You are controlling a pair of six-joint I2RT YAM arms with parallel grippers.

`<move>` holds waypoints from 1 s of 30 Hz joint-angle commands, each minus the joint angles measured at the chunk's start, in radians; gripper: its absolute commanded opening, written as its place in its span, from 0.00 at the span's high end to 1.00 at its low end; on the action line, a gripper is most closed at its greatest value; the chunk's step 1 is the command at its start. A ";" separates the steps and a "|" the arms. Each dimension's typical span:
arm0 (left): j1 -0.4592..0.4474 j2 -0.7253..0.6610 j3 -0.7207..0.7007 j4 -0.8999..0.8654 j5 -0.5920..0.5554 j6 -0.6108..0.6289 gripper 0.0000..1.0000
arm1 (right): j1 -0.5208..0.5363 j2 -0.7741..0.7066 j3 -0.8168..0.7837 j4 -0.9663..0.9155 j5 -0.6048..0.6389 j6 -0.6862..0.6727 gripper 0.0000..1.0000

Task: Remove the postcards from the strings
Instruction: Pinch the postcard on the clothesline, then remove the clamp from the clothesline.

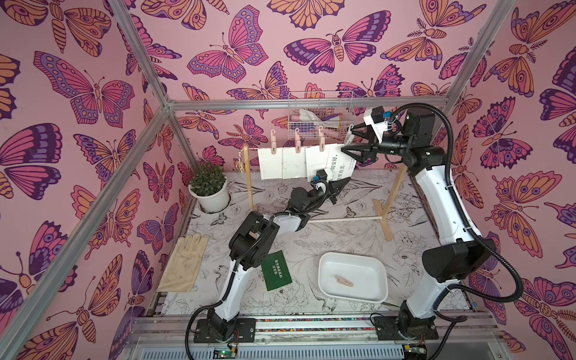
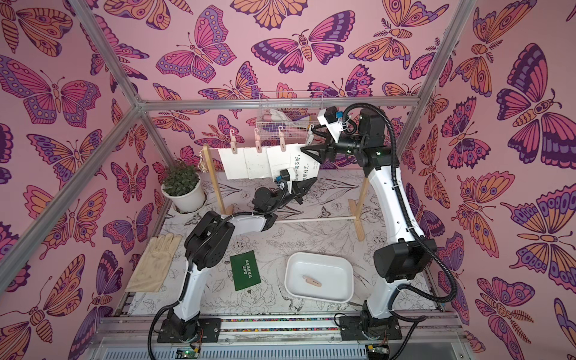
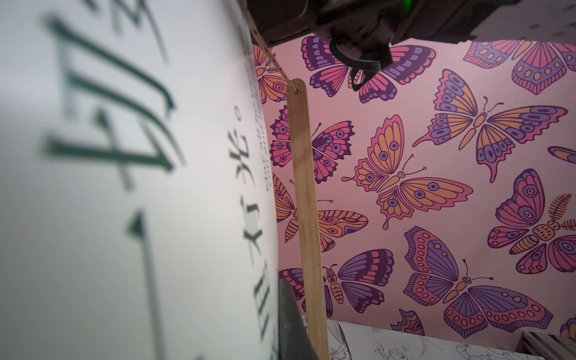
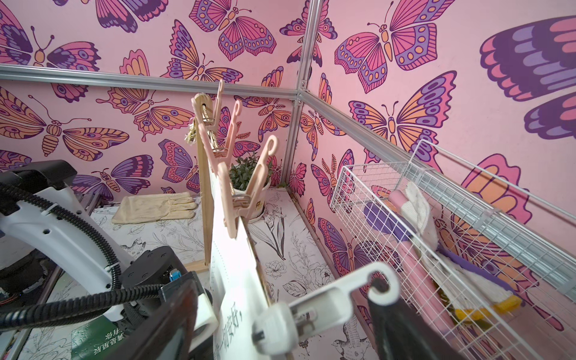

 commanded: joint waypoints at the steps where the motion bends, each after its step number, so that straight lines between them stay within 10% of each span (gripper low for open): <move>1: 0.008 -0.026 0.008 0.042 -0.011 -0.009 1.00 | 0.009 -0.011 0.004 -0.003 0.009 -0.021 0.14; 11: 0.008 -0.025 0.008 0.042 -0.022 -0.015 1.00 | 0.006 0.001 0.033 0.017 -0.024 0.016 0.16; 30: 0.009 -0.023 0.011 0.042 -0.071 -0.042 1.00 | 0.006 -0.037 -0.014 0.120 -0.052 0.082 0.54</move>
